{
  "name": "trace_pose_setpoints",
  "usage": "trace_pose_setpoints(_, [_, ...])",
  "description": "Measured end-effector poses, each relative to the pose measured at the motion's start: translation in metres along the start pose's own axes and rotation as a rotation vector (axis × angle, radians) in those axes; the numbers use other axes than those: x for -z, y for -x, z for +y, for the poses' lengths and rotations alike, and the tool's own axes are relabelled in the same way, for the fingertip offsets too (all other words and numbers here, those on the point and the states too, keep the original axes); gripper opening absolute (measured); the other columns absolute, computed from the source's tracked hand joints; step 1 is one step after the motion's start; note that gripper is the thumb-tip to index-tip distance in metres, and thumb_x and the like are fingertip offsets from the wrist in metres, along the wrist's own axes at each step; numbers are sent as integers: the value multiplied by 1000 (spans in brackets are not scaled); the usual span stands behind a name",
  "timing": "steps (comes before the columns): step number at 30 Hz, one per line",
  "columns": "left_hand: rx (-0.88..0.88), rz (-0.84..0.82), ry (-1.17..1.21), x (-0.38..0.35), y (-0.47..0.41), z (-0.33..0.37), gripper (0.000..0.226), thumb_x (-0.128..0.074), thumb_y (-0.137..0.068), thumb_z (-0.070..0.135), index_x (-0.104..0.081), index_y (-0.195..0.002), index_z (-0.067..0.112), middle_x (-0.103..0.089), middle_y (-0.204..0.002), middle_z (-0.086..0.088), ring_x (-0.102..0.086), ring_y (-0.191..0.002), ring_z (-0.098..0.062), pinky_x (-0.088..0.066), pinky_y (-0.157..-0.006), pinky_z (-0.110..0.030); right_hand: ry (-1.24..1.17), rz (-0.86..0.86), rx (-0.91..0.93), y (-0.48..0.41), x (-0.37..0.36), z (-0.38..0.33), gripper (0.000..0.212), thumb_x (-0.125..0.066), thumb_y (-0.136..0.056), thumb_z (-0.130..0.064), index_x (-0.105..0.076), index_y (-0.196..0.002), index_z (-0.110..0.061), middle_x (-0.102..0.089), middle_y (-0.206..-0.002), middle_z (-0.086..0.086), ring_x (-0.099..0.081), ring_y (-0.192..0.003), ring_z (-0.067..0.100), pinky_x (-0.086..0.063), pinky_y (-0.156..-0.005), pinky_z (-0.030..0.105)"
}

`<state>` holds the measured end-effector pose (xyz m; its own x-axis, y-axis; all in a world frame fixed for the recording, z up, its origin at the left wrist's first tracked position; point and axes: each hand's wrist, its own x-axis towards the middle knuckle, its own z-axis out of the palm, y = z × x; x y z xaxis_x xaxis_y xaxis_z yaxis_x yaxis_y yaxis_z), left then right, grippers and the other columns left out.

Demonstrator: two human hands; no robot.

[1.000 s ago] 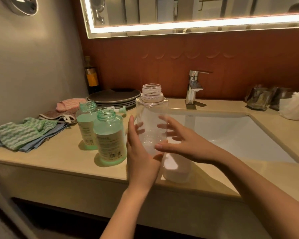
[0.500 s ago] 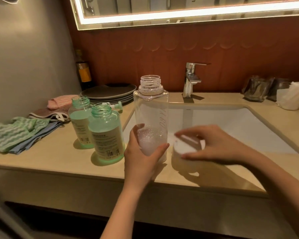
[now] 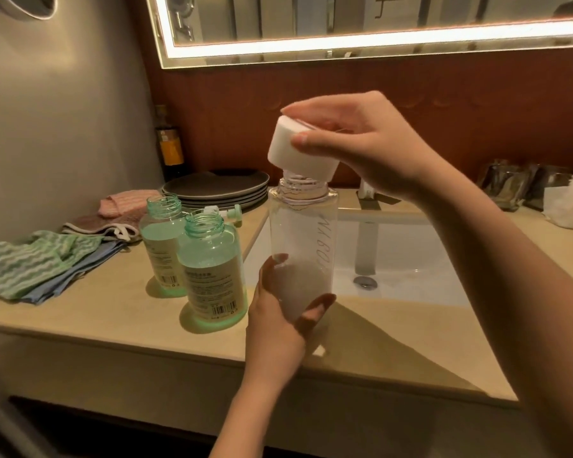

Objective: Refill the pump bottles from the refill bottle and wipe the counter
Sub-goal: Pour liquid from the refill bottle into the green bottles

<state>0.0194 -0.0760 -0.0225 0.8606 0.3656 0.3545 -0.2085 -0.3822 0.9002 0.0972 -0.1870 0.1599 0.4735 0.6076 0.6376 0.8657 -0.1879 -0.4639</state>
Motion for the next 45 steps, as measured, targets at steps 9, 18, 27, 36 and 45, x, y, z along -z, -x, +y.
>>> trace_pose_setpoints(9, [-23, 28, -23, -1, -1, -2, 71, -72, -68, 47, -30, -125, 47, -42, -122, 22, -44, -115, -4, -46, -99, -36, -237, -150, -35, 3, -18, 11, 38, -58, -80, -30, -57, -117, -29, -61, -114, -10, -57, -105, 7, -51, -81, 19])
trace_pose_setpoints(18, [27, 27, -14, -2, 0, 0, 87, -66, -57, 62, -32, -133, 37, -41, -123, 18, -44, -117, -9, -43, -101, -36, 41, -58, 5, 9, -20, 6, 43, -66, -84, -34, -56, -125, -26, -57, -115, -10, -53, -102, 3, -50, -81, 14])
trace_pose_setpoints(27, [37, 47, -10, -3, -2, -2, 75, -75, -67, 52, -32, -128, 44, -43, -116, 27, -47, -114, -7, -46, -99, -39, 66, 12, -71, 9, -18, 1, 59, -35, -83, -52, -55, -128, -18, -55, -125, 0, -49, -98, -1, -38, -82, 12])
trace_pose_setpoints(36, [48, 29, 30, -3, 0, -2, 78, -77, -67, 45, -32, -131, 43, -43, -121, 24, -44, -113, -5, -42, -99, -31, -168, -17, -187, 5, -15, 6, 46, -66, -61, -54, -58, -101, -33, -58, -103, -16, -57, -93, -3, -47, -70, 10])
trace_pose_setpoints(45, [34, 31, -16, -4, -2, 0, 73, -76, -68, 43, -31, -126, 45, -42, -126, 18, -45, -112, -5, -47, -99, -38, -393, -165, -160, 9, -10, 12, 51, -44, -82, -37, -53, -127, -17, -54, -132, -1, -52, -117, 9, -45, -96, 24])
